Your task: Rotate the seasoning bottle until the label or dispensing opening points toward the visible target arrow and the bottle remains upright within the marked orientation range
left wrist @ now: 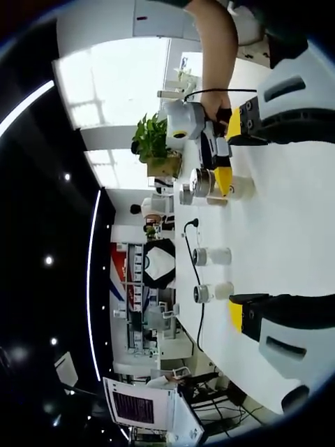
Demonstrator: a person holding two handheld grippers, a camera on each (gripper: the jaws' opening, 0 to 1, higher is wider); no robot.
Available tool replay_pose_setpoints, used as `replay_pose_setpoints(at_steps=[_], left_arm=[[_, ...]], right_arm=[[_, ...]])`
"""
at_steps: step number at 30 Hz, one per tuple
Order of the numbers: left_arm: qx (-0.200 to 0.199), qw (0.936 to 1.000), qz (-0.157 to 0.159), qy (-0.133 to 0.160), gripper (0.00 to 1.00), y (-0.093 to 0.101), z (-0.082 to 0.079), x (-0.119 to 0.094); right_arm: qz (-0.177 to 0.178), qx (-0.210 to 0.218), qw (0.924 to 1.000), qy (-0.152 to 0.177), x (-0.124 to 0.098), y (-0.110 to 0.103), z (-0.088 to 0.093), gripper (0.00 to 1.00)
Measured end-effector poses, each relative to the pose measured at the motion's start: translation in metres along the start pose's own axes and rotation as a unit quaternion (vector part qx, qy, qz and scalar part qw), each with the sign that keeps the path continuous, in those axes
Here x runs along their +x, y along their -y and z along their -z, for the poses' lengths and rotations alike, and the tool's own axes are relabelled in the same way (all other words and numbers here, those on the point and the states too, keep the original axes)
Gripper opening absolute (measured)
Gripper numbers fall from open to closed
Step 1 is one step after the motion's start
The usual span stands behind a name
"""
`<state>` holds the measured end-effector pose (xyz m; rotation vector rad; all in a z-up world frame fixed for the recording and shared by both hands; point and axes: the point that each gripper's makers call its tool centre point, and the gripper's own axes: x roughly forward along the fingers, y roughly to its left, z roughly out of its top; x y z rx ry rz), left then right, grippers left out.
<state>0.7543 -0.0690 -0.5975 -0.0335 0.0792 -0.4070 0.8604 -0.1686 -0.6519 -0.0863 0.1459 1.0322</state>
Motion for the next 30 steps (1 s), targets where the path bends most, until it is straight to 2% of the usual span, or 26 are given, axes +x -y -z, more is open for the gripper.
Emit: replay_pose_setpoints(at_steps=[6,14,16,17,19,26,30], left_arm=[[0.002,1.0,-0.002,0.002,0.92,-0.003,-0.003,0.002],[-0.003,1.0,-0.002,-0.005,0.92,-0.005,0.004,0.001],[-0.005,1.0,-0.003,-0.007,0.92,-0.005,0.005,0.001],[-0.005,1.0,-0.004,-0.007,0.92,-0.006,0.005,0.0],[-0.006,0.9999,-0.003,-0.009,0.92,-0.006,0.006,0.0],[-0.007,0.9999,0.001,-0.01,0.92,-0.003,0.007,0.001],[-0.007,0.9999,0.0,-0.01,0.92,-0.002,0.007,0.0]], right_arm=[[-0.005,-0.001,1.0,0.005,0.0,0.0,0.0,0.39],[-0.004,0.0,1.0,0.009,0.001,0.0,0.0,0.4],[0.004,0.017,0.9998,0.007,0.001,0.0,0.001,0.41],[0.017,0.035,0.9992,0.009,0.0,0.002,0.0,0.44],[0.017,0.037,0.999,0.017,-0.002,0.002,-0.003,0.55],[0.046,0.031,0.9984,-0.009,-0.009,0.001,0.0,0.58],[0.074,0.047,0.996,-0.017,-0.012,0.005,0.005,0.59]])
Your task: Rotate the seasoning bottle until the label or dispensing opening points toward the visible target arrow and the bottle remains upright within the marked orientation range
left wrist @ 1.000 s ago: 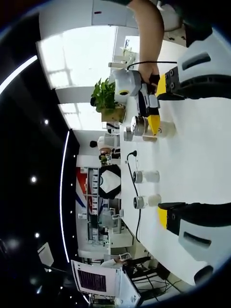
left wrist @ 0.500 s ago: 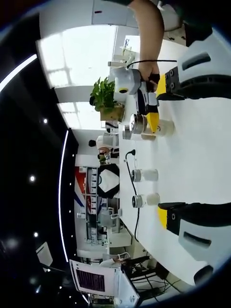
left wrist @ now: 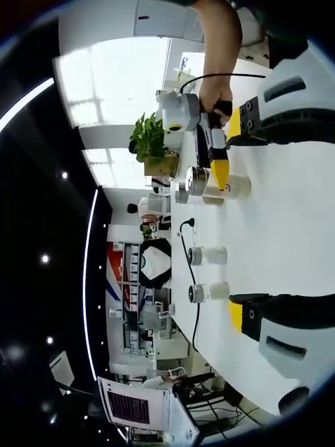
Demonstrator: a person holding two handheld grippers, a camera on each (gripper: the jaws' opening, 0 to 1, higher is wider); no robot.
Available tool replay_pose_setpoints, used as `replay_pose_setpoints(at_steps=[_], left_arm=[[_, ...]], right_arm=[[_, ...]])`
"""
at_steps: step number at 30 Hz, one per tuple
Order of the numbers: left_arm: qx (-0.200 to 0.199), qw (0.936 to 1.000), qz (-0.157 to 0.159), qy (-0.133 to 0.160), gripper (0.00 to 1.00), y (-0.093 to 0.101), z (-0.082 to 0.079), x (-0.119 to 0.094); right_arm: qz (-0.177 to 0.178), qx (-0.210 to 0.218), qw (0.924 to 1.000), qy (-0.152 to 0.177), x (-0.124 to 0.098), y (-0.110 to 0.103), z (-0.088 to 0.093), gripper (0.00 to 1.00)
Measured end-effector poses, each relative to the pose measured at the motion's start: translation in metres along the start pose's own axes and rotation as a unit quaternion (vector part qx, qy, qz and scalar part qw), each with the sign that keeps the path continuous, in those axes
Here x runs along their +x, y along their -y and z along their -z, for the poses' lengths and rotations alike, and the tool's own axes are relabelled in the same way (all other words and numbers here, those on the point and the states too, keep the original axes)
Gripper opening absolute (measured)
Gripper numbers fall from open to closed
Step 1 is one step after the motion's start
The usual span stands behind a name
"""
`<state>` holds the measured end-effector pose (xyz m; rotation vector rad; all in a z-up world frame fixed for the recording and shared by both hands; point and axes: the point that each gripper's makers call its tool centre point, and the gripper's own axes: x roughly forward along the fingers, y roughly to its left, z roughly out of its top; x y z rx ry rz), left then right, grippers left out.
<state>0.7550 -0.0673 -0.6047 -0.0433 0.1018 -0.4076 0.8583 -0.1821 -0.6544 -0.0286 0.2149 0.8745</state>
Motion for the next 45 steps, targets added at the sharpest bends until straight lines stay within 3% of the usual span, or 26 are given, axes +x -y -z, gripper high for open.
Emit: replay_pose_setpoints(at_steps=[12,18,21,24,31,36,38,45], left_arm=[[0.001,1.0,0.003,-0.001,0.92,0.002,0.001,0.002],[-0.001,1.0,0.0,-0.002,0.92,-0.001,0.002,0.001],[-0.001,1.0,-0.003,-0.004,0.92,-0.002,0.002,0.001],[0.002,1.0,-0.004,-0.003,0.91,-0.003,0.001,0.001],[-0.011,0.9999,0.0,0.004,0.91,-0.003,-0.006,0.011],[0.009,0.9999,0.0,0.012,0.91,-0.001,-0.015,0.013],[0.01,0.9999,0.001,0.011,0.91,0.0,-0.014,0.012],[0.005,1.0,0.003,0.004,0.91,0.0,-0.007,0.009]], right_arm=[[0.064,0.033,0.9958,0.058,-0.001,-0.002,-0.018,0.61],[0.105,0.05,0.9924,0.041,0.007,0.004,-0.01,0.6],[0.09,0.057,0.9938,0.03,0.011,0.0,-0.006,0.59],[0.106,0.031,0.9937,0.021,0.01,0.004,-0.006,0.59],[0.114,0.03,0.9928,0.02,0.011,0.007,-0.008,0.57],[0.121,0.032,0.992,0.018,0.017,0.009,-0.008,0.55],[0.128,0.017,0.9916,0.004,0.018,0.009,-0.005,0.55],[0.133,0.023,0.9908,0.01,0.015,0.014,-0.005,0.51]])
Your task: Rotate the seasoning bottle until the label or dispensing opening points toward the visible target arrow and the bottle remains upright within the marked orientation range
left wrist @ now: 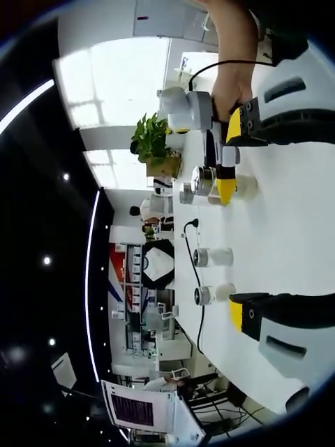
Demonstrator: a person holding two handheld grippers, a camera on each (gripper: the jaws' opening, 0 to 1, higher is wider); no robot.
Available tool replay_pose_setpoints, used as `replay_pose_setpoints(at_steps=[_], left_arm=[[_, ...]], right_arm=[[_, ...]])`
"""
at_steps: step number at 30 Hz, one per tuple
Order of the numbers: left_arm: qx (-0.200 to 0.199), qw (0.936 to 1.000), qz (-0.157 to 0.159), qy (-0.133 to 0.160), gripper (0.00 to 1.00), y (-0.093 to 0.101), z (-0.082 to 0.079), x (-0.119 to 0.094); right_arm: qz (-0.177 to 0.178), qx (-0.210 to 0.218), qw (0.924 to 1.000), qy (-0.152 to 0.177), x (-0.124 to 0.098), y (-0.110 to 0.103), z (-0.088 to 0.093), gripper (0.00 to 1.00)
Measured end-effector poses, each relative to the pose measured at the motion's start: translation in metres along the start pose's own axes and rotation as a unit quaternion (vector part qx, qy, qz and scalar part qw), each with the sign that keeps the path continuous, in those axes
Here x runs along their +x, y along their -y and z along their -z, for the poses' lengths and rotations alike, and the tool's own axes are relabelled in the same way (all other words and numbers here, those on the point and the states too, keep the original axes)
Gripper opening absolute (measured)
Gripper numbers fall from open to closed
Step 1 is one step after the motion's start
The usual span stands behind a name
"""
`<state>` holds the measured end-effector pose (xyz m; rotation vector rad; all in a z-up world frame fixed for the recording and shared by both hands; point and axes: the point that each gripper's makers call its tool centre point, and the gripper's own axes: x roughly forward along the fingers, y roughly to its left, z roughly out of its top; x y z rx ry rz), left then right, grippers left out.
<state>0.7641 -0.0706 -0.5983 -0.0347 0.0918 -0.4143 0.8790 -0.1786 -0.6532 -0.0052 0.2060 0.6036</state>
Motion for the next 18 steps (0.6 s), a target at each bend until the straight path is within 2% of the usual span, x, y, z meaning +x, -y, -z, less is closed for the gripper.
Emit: replay_pose_setpoints(at_steps=[6,9,18], left_arm=[[-0.001,1.0,0.002,-0.001,0.91,0.0006,0.0009,0.0019],[-0.001,1.0,0.003,-0.002,0.91,0.0009,0.0018,0.0021],[-0.003,1.0,-0.004,-0.007,0.91,-0.0038,0.0054,-0.0001]], right_arm=[[-0.001,0.006,1.0,0.006,-0.0006,-0.0017,0.0001,0.49],[-0.01,0.005,0.9999,0.01,-0.0006,-0.0057,-0.0002,0.43],[-0.015,0.003,0.9998,0.014,-0.0006,-0.0055,-0.0008,0.42]])
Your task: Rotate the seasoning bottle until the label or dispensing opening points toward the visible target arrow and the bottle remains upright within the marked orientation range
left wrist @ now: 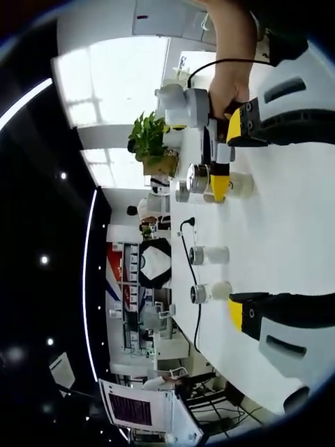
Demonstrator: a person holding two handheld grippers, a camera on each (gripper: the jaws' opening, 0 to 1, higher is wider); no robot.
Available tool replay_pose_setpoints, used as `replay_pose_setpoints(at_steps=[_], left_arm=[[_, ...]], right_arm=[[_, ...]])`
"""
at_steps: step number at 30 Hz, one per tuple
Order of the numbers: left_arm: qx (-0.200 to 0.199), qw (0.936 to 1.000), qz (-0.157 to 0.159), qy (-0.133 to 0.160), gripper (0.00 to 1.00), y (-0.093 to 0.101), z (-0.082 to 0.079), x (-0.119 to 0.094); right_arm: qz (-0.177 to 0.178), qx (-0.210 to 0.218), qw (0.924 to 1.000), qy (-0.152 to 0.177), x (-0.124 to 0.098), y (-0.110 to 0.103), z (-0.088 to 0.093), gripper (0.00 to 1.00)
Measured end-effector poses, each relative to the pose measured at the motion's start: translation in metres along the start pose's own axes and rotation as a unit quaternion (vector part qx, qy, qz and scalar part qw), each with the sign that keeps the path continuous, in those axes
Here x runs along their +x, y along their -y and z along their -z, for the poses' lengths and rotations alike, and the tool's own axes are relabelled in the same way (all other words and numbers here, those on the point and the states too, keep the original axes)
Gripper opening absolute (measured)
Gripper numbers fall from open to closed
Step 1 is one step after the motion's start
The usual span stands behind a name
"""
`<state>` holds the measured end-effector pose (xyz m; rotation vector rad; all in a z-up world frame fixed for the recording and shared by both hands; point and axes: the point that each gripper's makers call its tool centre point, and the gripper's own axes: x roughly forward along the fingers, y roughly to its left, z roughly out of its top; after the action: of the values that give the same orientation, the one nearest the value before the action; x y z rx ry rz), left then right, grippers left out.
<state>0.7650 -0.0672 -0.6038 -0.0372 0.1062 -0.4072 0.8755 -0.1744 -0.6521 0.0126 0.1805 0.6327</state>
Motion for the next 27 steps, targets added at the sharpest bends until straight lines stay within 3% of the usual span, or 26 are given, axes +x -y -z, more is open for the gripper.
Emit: replay_pose_setpoints(at_steps=[27], left_arm=[[0.007,0.9999,-0.002,0.008,0.91,-0.003,-0.0009,0.0009]], right_arm=[[-0.022,-0.027,0.9993,-0.009,-0.0003,-0.0046,0.0012,0.4]])
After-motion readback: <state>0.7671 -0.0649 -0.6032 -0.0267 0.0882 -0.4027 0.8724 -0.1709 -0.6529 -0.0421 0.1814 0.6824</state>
